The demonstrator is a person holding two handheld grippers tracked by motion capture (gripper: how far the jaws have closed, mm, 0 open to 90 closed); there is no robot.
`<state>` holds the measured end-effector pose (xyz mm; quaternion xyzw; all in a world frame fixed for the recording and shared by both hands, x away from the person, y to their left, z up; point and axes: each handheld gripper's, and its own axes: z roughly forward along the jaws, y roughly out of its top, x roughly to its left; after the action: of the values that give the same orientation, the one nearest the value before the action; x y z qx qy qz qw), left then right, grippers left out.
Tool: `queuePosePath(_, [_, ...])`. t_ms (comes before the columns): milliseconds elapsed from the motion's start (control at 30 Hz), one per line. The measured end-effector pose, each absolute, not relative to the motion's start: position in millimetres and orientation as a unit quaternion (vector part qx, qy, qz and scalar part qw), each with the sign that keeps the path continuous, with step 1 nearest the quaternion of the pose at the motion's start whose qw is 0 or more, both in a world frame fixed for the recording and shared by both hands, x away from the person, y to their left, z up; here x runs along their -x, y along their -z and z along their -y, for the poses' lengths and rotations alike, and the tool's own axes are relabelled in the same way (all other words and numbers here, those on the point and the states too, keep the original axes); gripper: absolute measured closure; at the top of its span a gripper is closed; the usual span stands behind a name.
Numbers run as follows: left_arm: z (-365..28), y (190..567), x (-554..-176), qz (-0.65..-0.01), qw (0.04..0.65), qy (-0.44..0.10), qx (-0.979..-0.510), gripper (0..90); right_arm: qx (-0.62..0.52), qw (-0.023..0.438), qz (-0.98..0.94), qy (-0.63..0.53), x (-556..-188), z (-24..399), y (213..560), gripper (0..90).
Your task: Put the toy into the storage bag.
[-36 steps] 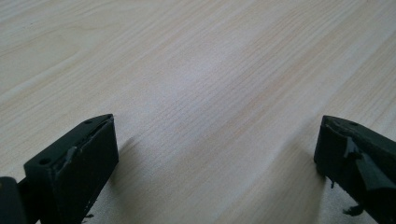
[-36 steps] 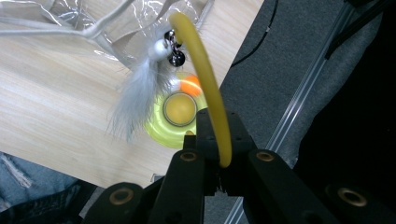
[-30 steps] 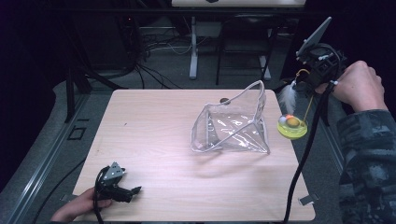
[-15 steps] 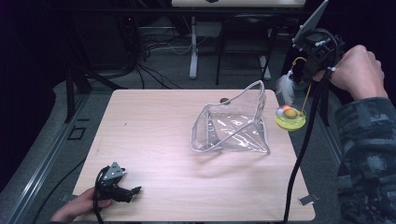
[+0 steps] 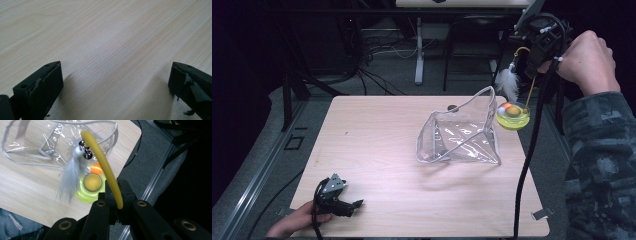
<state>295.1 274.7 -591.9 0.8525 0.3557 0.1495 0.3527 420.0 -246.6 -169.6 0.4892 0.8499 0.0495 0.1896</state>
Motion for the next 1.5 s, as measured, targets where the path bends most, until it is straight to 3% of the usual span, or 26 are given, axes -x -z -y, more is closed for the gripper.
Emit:
queuePosePath(767, [-275, 592, -295, -0.356, 0.353, -0.149, -0.853, 0.0, -0.449, 0.189, -0.872, -0.053, -435, 195, 160, 87.6])
queuePosePath(1500, [-275, 592, -295, -0.356, 0.353, -0.149, -0.853, 0.0, -0.421, 0.162, -0.890, -0.069, -451, 154, 182, 87.6])
